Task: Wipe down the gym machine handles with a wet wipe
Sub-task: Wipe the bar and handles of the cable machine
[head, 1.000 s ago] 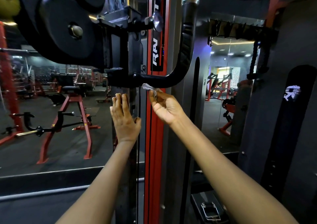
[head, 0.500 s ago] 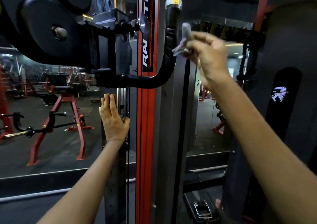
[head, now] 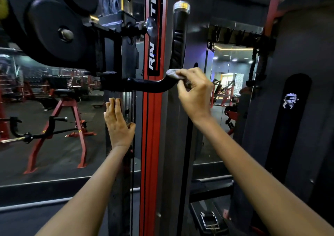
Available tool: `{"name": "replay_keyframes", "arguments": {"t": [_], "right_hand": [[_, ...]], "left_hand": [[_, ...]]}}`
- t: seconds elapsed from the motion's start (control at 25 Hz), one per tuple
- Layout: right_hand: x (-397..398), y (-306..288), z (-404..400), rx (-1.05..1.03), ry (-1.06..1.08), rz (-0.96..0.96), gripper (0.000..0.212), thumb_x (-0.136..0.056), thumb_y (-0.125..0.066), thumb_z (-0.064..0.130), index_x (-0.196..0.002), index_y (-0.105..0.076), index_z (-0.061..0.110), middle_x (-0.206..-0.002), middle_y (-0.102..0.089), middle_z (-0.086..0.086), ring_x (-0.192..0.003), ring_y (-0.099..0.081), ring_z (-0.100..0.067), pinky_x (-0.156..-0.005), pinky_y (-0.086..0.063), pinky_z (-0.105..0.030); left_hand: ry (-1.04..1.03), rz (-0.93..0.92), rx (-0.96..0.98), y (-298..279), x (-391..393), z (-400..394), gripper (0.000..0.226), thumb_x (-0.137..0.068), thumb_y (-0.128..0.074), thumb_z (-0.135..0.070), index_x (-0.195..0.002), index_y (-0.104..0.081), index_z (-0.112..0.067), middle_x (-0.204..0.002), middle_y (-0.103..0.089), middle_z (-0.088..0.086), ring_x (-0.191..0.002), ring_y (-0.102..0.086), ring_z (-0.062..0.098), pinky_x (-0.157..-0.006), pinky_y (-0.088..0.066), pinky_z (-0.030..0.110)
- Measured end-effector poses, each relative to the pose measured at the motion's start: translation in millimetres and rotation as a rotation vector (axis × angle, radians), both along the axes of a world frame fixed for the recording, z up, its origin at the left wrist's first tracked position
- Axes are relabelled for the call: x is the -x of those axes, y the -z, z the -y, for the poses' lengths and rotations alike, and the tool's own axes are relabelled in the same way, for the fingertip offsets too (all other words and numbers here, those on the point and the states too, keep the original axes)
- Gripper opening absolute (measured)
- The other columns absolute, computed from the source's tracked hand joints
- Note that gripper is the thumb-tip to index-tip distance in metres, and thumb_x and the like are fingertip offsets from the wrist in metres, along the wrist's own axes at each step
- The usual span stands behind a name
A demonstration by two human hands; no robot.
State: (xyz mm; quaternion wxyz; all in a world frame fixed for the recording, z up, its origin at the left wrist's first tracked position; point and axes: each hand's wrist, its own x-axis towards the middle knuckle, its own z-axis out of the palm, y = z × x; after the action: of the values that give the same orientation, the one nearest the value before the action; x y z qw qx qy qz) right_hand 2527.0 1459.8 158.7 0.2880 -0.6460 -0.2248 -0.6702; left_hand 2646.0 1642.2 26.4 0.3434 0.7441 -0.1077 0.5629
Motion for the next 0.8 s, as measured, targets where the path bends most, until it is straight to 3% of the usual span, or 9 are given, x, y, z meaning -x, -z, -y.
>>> {"name": "replay_keyframes", "arguments": {"t": [0.16,0.28,0.4,0.52,0.6,0.8], "right_hand": [[-5,14,-5,0.035,-0.018,-0.06,0.02,-0.072,-0.061,-0.008,-0.087,-0.07,-0.001,-0.075,-0.056,-0.004,-0.063,-0.043,-0.002,-0.061,-0.034,0.0],[-9,38,-4,0.172,-0.053,-0.247,0.02,-0.072,-0.061,-0.008,-0.086,-0.072,0.0,-0.077,-0.061,-0.002,-0.066,-0.052,-0.004,-0.065,-0.036,0.001],[-9,68,-5,0.14,-0.1,-0.374,0.02,-0.076,-0.062,-0.007,-0.091,-0.071,0.003,-0.087,-0.067,-0.007,-0.078,-0.061,-0.007,-0.072,-0.048,-0.009],[-10,97,-7,0.113,-0.166,-0.54,0.018,-0.077,-0.061,-0.004,-0.088,-0.072,0.005,-0.083,-0.067,-0.007,-0.076,-0.063,-0.013,-0.068,-0.051,-0.02],[-11,128,-14,0.181,-0.199,-0.673,0.019,-0.075,-0.061,-0.003,-0.084,-0.073,0.008,-0.079,-0.067,-0.007,-0.073,-0.062,-0.015,-0.064,-0.048,-0.023],[-9,197,-52,0.392,-0.34,-0.89,0.022,-0.071,-0.058,-0.004,-0.083,-0.074,0.006,-0.081,-0.069,-0.011,-0.078,-0.063,-0.022,-0.07,-0.046,-0.026]], "left_hand": [[0.003,-0.097,-0.015,-5,12,1,0.095,-0.073,-0.07,0.002,-0.148,-0.013,-0.005,-0.156,-0.011,0.017,-0.144,-0.008,0.033,-0.117,-0.01,0.048],[-0.021,-0.18,-0.047,-8,19,-1,0.101,-0.074,-0.072,-0.003,-0.15,-0.006,-0.009,-0.158,-0.004,0.012,-0.145,-0.004,0.029,-0.119,-0.008,0.043],[-0.014,-0.258,-0.044,-11,29,2,0.103,-0.076,-0.07,-0.006,-0.15,0.002,-0.016,-0.159,0.001,0.007,-0.146,-0.001,0.024,-0.119,-0.006,0.037],[0.015,-0.313,0.001,6,50,-4,0.087,-0.078,-0.065,-0.005,-0.149,-0.016,-0.015,-0.155,-0.018,0.007,-0.141,-0.022,0.025,-0.115,-0.026,0.038],[0.013,-0.363,0.004,37,70,-18,0.071,-0.077,-0.065,-0.004,-0.14,-0.034,-0.008,-0.143,-0.037,0.011,-0.125,-0.043,0.031,-0.105,-0.038,0.042],[-0.125,-0.541,0.0,110,118,-66,0.042,-0.08,-0.066,-0.006,-0.12,-0.053,-0.002,-0.121,-0.055,0.013,-0.108,-0.056,0.031,-0.091,-0.043,0.04]]}}
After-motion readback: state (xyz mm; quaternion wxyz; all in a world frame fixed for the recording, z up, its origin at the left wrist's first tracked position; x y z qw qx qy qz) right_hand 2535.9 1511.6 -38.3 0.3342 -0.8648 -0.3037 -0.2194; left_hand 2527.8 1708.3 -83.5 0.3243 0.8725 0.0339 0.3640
